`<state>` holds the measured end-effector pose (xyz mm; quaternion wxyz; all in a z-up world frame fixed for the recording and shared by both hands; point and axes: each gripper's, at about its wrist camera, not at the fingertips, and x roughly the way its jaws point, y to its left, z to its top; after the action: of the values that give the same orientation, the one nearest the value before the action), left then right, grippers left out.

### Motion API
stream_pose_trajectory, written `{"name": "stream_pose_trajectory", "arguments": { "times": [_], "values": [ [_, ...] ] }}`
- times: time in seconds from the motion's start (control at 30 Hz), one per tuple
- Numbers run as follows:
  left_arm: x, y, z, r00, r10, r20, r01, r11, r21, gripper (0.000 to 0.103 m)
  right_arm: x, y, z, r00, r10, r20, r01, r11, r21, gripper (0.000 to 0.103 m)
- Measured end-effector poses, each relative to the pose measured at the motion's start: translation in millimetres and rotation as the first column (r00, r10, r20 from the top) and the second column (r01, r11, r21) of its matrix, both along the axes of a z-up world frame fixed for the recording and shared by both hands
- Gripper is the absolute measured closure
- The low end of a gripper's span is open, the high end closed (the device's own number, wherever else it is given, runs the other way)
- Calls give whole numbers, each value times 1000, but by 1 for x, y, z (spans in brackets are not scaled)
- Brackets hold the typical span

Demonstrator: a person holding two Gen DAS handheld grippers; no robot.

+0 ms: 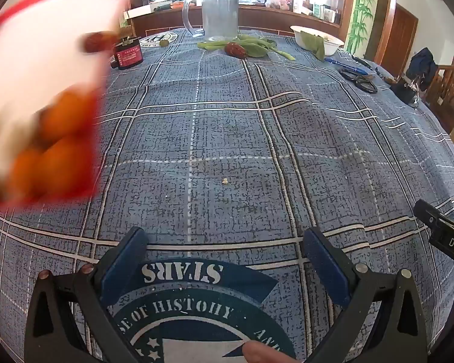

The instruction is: Organize fruits

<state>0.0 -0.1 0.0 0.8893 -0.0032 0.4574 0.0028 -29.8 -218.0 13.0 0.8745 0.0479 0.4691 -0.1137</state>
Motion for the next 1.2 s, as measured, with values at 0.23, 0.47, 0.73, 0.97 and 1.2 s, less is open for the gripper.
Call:
{"name": "stream_pose_trajectory", "arguments": {
  "times": [0.23,0.47,0.73,0.97,1.2],
  "values": [
    [0,0,0,1000,0,1,0,1000,-2,1,0,0,0,1000,0,1,0,1000,3,0],
    [0,0,0,1000,0,0,0,1000,-1,1,0,-1,0,1000,0,0,0,1000,3,0],
    [0,0,0,1000,0,-1,0,1000,-2,1,0,-1,-1,1000,0,0,0,1000,4,0],
    [-1,2,1,1000,0,0,0,1000,-2,1,0,-1,-1,1000,0,-1,0,1000,4,0],
    [-1,2,2,1000,0,0,0,1000,-3,1,-1,-2,-1,1000,1,-1,-1,1000,4,0]
  ]
}}
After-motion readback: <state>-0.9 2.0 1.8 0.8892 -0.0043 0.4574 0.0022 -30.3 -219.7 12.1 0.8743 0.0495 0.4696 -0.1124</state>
